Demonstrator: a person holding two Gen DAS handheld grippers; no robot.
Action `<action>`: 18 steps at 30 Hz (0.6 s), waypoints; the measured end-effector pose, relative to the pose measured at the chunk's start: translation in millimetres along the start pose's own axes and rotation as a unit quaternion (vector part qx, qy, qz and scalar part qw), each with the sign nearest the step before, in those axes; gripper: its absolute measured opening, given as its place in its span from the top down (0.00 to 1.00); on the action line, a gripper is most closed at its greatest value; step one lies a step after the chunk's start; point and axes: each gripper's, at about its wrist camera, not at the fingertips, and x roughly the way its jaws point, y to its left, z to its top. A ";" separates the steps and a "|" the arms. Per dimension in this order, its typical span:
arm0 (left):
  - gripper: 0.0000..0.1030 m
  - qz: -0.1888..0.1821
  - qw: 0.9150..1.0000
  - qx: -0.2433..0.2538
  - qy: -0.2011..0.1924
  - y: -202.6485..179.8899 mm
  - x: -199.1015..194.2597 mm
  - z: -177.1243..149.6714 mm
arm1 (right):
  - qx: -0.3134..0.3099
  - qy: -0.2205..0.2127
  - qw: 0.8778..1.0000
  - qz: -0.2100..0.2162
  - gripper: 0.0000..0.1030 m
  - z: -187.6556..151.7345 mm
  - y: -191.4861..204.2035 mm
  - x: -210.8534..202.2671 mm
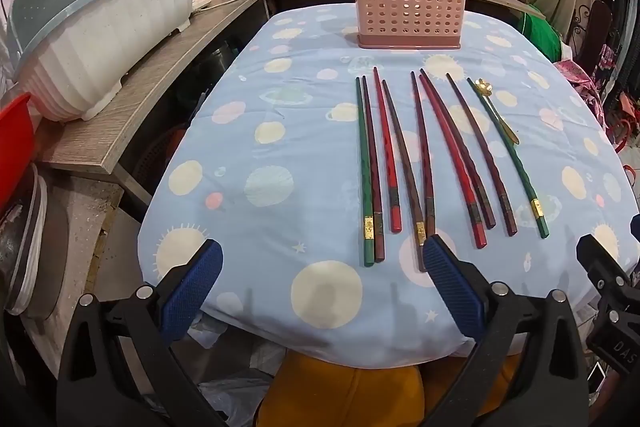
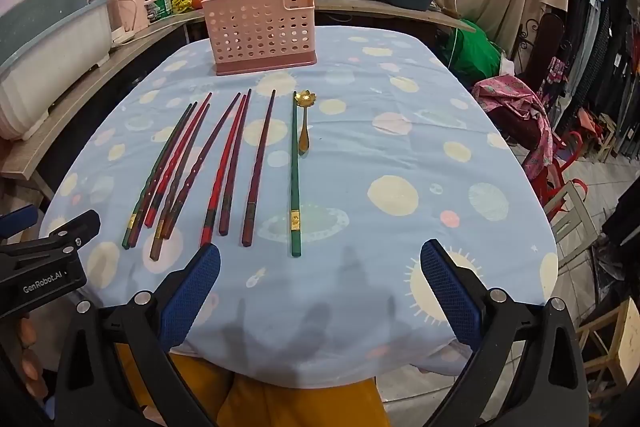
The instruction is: Organize utensils
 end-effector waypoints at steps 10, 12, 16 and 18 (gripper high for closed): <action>0.07 0.004 1.000 0.001 0.000 -0.8 1.7 1.2 | -0.001 -0.003 1.000 -0.001 0.07 4.6 -3.8 -6.7; 0.07 0.003 1.000 0.000 0.001 1.7 0.1 -1.5 | 0.001 -0.004 1.000 0.000 0.07 3.1 -3.6 -5.4; 0.07 0.001 1.000 0.000 0.004 2.4 0.6 -2.0 | 0.002 -0.004 1.000 0.000 0.07 -0.4 -2.1 -4.4; 0.07 0.000 1.000 0.001 0.002 3.7 -0.2 -1.5 | 0.002 -0.004 1.000 0.000 0.07 -0.2 -2.2 -4.2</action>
